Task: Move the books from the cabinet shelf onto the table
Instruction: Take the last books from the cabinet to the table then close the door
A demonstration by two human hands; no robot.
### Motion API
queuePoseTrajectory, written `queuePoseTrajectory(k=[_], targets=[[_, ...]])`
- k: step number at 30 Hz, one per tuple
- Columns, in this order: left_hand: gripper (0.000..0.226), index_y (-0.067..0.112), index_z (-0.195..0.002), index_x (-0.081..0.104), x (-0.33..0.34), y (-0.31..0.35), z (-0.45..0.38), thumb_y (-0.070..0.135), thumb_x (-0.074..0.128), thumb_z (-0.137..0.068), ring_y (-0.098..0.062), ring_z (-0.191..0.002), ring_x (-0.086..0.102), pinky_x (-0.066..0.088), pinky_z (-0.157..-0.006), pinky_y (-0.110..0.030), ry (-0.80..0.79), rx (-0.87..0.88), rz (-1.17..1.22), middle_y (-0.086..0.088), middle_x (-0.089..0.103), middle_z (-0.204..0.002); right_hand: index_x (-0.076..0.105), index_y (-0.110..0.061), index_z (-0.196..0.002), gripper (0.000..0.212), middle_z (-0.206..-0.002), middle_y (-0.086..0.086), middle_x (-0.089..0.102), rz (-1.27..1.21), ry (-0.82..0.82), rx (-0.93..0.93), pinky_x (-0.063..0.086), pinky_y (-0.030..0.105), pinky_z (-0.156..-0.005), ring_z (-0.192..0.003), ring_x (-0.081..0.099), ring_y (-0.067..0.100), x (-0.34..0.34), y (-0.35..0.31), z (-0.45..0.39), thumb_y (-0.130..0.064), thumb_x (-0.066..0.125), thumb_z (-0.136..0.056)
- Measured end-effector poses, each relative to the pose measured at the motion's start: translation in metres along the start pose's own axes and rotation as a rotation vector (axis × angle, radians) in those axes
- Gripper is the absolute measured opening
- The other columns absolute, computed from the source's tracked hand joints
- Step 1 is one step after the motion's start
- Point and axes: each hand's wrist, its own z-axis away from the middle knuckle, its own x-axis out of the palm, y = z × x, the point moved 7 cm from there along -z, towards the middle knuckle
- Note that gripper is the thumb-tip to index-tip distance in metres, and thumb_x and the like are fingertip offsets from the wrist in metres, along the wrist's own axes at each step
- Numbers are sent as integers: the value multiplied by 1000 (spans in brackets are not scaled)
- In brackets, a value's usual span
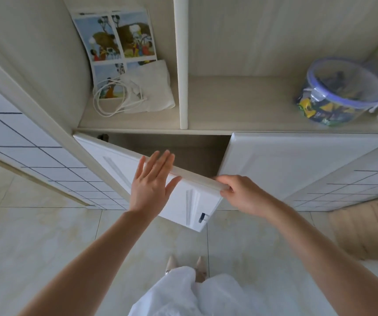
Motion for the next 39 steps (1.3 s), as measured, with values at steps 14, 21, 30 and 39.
queuePoseTrajectory(k=[14, 21, 30, 39], targets=[[47, 2, -140, 46, 28, -25, -50, 5, 58, -95, -25, -141, 37, 33, -114, -47, 28, 75, 5, -13, 43, -148, 48, -13, -139, 64, -144, 19, 46, 746, 670, -163, 36, 55, -107, -136, 41, 34, -24, -8, -43, 5, 8, -93], [60, -1, -142, 43, 38, -28, -63, -6, 64, -86, -26, -142, 35, 29, -116, -45, 52, 22, -36, -15, 40, -150, 27, -8, -149, 68, -154, 17, 31, 784, 629, -116, 30, 52, -112, -142, 30, 33, -28, 0, -73, -10, 57, -88], [67, -2, -145, 36, 47, -29, -75, -5, 65, -85, -28, -143, 33, 27, -117, -46, -46, -5, -83, -17, 36, -153, 20, -8, -151, 69, -155, 18, 27, 848, 672, -97, 29, 54, -111, -142, 29, 33, -35, -3, -86, 3, 36, -84], [71, 3, -148, 31, 49, -28, -79, 20, 65, -88, -31, -144, 28, 24, -118, -48, -169, -20, -128, -16, 31, -155, 19, -10, -151, 71, -155, 19, 28, 829, 668, -120, 29, 55, -111, -142, 30, 33, -39, -4, -86, 2, 11, -81]])
